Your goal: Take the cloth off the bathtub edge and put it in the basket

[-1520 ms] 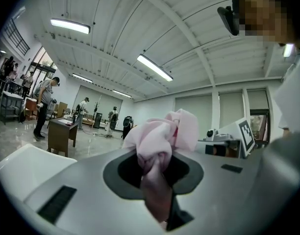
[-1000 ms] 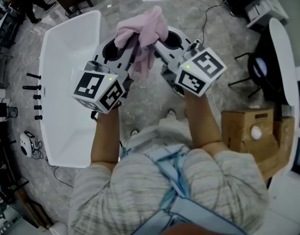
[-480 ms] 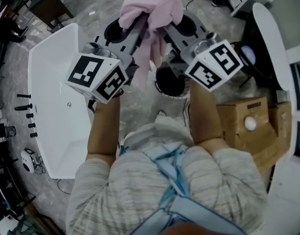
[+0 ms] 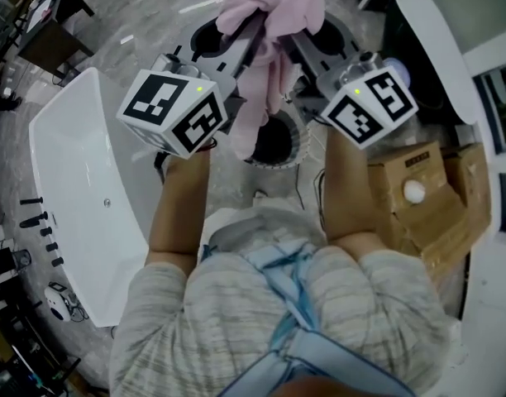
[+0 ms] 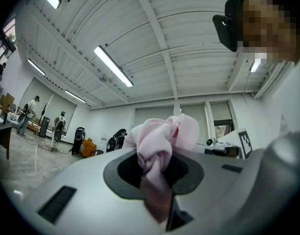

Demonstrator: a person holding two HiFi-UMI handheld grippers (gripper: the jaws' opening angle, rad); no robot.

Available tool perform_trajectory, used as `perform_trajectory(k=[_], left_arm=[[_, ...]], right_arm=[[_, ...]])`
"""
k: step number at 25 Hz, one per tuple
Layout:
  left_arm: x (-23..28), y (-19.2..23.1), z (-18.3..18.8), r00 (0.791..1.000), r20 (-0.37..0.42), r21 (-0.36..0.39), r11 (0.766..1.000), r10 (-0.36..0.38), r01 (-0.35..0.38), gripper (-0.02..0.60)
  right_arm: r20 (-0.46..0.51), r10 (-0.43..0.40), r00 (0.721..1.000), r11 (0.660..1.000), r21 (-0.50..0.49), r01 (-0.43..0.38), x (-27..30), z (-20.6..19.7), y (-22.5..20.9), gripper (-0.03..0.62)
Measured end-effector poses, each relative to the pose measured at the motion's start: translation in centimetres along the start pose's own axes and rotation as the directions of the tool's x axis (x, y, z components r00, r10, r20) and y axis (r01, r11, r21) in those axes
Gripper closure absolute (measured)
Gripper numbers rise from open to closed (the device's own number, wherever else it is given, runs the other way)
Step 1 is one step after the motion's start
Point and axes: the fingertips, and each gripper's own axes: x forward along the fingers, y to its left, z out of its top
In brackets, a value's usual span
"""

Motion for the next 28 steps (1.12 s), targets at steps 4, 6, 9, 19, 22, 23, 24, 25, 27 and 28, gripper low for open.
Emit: perform_trajectory(k=[4, 6, 9, 19, 22, 23, 24, 25, 27, 28], left_arm=[[4.3, -1.3, -1.9, 0.998, -0.023, -0.018, 0.998, -0.060, 0.060, 0.499], [5.6, -1.5, -2.7, 0.995, -0.032, -0.034, 0.995, -0.090, 0.089, 0.499], [6.9, -1.4, -3.6, 0.989, -0.042, -0.061, 0.989, -0.140, 0.137, 0.499], [10.2, -1.3, -10.4, 0.939, -0.153, -0.175, 0.944, -0.308, 0.281, 0.499], [10.6, -0.8, -13.9, 0.918, -0.217, -0.220, 0.933, -0.332, 0.285, 0.499], [10.8, -0.8, -15.2, 0.908, -0.243, -0.234, 0.929, -0.340, 0.285, 0.499], [10.9, -0.8, -16.4, 0.898, -0.271, -0.245, 0.926, -0.348, 0.285, 0.499], [11.0, -0.7, -17.5, 0.887, -0.297, -0.254, 0.925, -0.354, 0.284, 0.499], [11.1, -0.4, -19.5, 0.867, -0.341, -0.265, 0.922, -0.362, 0.281, 0.497], [11.1, -0.3, -20.5, 0.858, -0.361, -0.270, 0.922, -0.365, 0.279, 0.498]], right_arm=[[-0.008, -0.063, 0.998, 0.998, 0.002, 0.063, -2.2, -0.1, -4.2, 0.542], [-0.013, -0.093, 0.996, 0.996, 0.005, 0.093, -2.7, -0.3, -5.5, 0.542], [-0.023, -0.143, 0.989, 0.990, 0.005, 0.143, -3.1, -0.9, -6.8, 0.542], [-0.144, -0.276, 0.950, 0.958, 0.033, 0.284, -5.3, -6.1, -11.2, 0.542], [-0.207, -0.307, 0.929, 0.945, 0.050, 0.324, -6.0, -9.3, -12.5, 0.542], [-0.230, -0.320, 0.919, 0.939, 0.055, 0.340, -6.4, -10.4, -13.0, 0.541], [-0.253, -0.332, 0.909, 0.932, 0.060, 0.357, -6.7, -11.5, -13.4, 0.542], [-0.275, -0.340, 0.899, 0.926, 0.066, 0.371, -7.0, -12.5, -13.8, 0.541], [-0.316, -0.349, 0.882, 0.918, 0.077, 0.390, -7.4, -14.4, -14.4, 0.542], [-0.335, -0.351, 0.875, 0.914, 0.082, 0.398, -7.6, -15.3, -14.7, 0.542]])
